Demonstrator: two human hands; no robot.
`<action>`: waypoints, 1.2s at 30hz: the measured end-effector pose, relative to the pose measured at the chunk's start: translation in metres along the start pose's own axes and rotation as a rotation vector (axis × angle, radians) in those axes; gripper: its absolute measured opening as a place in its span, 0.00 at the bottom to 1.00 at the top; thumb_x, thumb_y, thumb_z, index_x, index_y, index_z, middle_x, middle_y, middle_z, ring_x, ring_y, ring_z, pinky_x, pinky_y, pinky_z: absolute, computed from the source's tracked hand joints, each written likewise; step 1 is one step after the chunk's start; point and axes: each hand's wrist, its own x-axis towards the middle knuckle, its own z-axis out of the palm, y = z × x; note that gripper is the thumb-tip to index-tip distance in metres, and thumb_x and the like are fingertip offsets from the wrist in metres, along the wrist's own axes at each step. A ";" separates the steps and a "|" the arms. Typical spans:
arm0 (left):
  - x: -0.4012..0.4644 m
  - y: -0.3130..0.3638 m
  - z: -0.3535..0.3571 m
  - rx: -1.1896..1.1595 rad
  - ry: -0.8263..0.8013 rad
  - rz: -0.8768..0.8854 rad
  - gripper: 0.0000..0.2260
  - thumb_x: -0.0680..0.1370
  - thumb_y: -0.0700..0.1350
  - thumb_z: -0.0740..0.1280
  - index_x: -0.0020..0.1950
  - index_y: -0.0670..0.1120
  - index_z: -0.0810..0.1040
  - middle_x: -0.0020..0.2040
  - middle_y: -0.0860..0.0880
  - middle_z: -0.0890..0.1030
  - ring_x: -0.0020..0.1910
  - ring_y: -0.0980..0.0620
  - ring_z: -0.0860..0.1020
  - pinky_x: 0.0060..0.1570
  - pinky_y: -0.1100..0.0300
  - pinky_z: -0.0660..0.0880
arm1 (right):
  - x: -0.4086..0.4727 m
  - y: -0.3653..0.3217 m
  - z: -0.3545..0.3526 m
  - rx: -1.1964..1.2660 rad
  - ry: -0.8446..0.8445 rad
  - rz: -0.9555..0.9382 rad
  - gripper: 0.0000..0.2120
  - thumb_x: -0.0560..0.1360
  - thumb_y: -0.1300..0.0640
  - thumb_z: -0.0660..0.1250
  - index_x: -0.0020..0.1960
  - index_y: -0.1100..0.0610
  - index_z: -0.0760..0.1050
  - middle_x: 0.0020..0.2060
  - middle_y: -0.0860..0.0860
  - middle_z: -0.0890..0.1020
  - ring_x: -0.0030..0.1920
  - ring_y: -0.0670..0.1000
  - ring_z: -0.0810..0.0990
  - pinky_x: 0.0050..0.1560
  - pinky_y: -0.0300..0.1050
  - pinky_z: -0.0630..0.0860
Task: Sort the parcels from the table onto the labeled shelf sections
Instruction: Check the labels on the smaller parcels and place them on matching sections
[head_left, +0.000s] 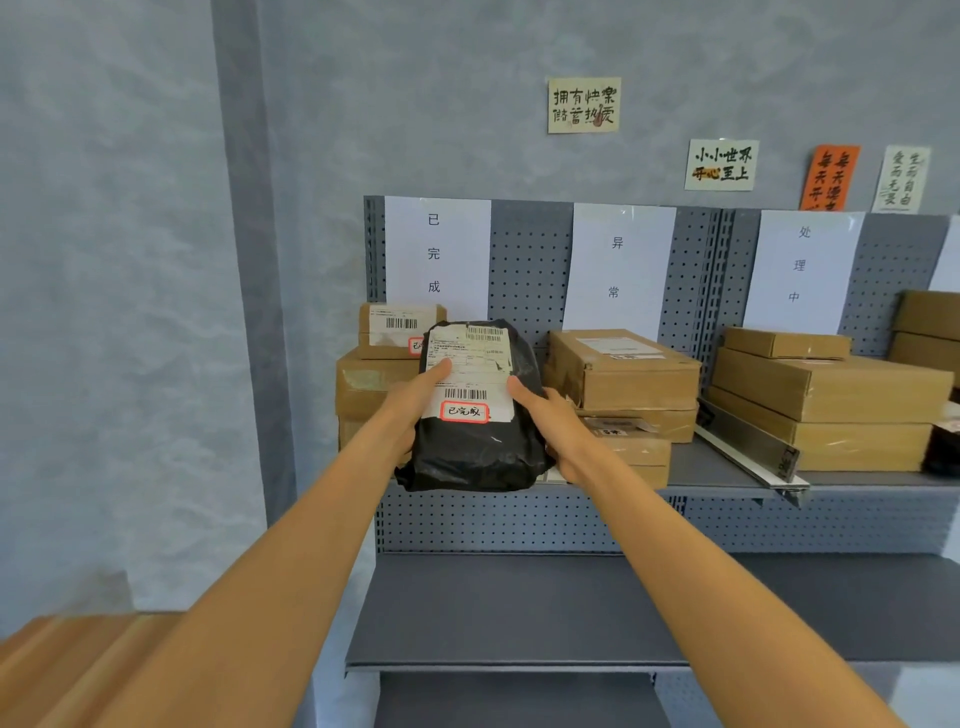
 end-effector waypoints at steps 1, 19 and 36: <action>-0.002 -0.002 0.002 0.004 0.005 -0.006 0.09 0.78 0.51 0.67 0.53 0.47 0.79 0.43 0.47 0.83 0.37 0.51 0.82 0.25 0.64 0.76 | 0.001 0.003 0.000 0.046 -0.016 0.043 0.51 0.62 0.32 0.73 0.75 0.55 0.60 0.66 0.53 0.76 0.64 0.56 0.76 0.63 0.57 0.75; 0.012 0.004 -0.017 0.931 0.235 0.499 0.24 0.79 0.59 0.61 0.69 0.44 0.72 0.68 0.46 0.75 0.65 0.46 0.73 0.61 0.53 0.70 | -0.006 -0.017 -0.020 0.198 0.011 0.069 0.19 0.75 0.55 0.71 0.62 0.63 0.76 0.49 0.57 0.85 0.46 0.55 0.85 0.36 0.44 0.81; 0.061 0.061 -0.070 1.539 0.236 0.703 0.28 0.76 0.58 0.66 0.71 0.44 0.69 0.66 0.45 0.73 0.64 0.44 0.70 0.60 0.51 0.71 | 0.060 -0.062 -0.014 0.175 -0.011 0.137 0.05 0.76 0.56 0.70 0.48 0.59 0.78 0.35 0.54 0.85 0.31 0.52 0.84 0.30 0.42 0.81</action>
